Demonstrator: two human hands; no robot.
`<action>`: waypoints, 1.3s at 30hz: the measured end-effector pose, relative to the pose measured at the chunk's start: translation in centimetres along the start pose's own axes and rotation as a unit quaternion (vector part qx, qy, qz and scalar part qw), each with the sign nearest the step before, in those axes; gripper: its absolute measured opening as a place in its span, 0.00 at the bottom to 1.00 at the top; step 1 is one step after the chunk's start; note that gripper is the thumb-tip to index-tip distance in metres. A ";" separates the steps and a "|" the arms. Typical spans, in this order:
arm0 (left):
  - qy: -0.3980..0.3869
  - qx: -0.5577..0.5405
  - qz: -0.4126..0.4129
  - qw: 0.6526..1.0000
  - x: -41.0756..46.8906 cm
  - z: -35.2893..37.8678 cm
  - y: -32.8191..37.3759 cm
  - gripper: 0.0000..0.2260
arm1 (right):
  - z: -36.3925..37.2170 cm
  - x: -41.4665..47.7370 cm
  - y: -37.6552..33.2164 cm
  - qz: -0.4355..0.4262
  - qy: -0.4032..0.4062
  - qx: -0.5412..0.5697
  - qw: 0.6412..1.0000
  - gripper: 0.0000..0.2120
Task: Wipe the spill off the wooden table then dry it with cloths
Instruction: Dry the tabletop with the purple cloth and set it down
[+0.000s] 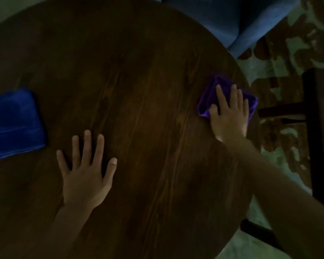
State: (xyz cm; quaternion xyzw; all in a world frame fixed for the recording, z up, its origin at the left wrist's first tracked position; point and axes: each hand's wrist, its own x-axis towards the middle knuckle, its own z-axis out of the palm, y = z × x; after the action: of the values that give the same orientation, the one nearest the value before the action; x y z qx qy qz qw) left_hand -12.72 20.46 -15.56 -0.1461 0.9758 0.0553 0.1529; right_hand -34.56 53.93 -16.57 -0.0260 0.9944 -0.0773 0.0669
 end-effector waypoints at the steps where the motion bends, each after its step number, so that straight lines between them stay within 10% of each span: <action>1: 0.001 0.003 -0.003 1.000 0.0 0.0 0.0 0.33 | 0.4 -1.5 -1.6 0.043 0.012 0.000 0.999 0.31; 5: 0.002 0.005 -0.015 1.000 0.1 -0.1 0.1 0.33 | 1.8 -13.0 -4.3 -0.250 -0.064 -0.022 0.966 0.31; 8: 0.000 0.010 -0.015 1.000 -0.1 -0.1 0.3 0.33 | 0.9 -17.3 -1.0 -0.627 -0.207 -0.065 0.748 0.33; 10: 0.007 0.009 -0.015 1.000 -0.1 -0.1 0.5 0.33 | 0.1 -12.5 2.0 -0.710 -0.202 -0.086 0.669 0.34; 13: 0.007 0.009 -0.013 1.000 0.1 -0.2 0.7 0.33 | -0.4 -5.4 6.4 -0.509 -0.084 -0.073 0.853 0.31; 16: 0.009 0.017 -0.016 1.000 -0.1 -0.1 0.6 0.33 | 0.3 -4.7 5.4 -0.030 0.023 0.010 0.999 0.30; 19: 0.007 0.016 -0.015 1.000 -0.1 0.0 0.3 0.33 | 1.4 -9.2 -1.1 0.136 0.070 0.038 0.988 0.30; 23: 0.004 0.003 -0.016 1.000 -0.2 -0.1 0.2 0.33 | 2.9 -23.1 -5.6 -0.166 -0.059 0.023 0.984 0.30; 26: 0.000 -0.017 -0.010 1.000 -0.3 -0.3 0.1 0.33 | 3.2 -28.8 -3.0 -0.588 -0.181 -0.032 0.788 0.30; 28: -0.009 -0.046 -0.007 0.999 -0.3 -0.9 0.0 0.33 | 3.3 -25.4 0.1 -0.714 -0.190 -0.049 0.672 0.31; 31: -0.004 -0.064 0.004 0.998 -1.4 -1.8 -0.5 0.32 | 2.2 -19.3 4.3 -0.613 -0.127 -0.032 0.779 0.29; 34: -0.005 -0.037 -0.002 0.999 -4.1 -1.8 -2.1 0.31 | 2.0 -18.2 5.1 -0.196 0.003 -0.006 0.981 0.28; 37: -0.024 -0.023 -0.027 0.999 -7.1 -0.9 -4.4 0.30 | 3.2 -22.8 -1.8 0.129 0.077 0.006 0.989 0.27; 39: -0.030 -0.029 -0.047 0.998 -8.5 -0.2 -5.8 0.30 | 4.1 -28.6 -6.6 0.073 0.031 0.030 0.996 0.29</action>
State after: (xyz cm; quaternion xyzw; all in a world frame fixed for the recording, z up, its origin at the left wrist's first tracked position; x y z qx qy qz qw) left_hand -3.24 17.15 -13.02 -0.1949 0.9608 0.0805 0.1802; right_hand -5.38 48.61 -15.83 0.0514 0.9925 -0.1028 0.0418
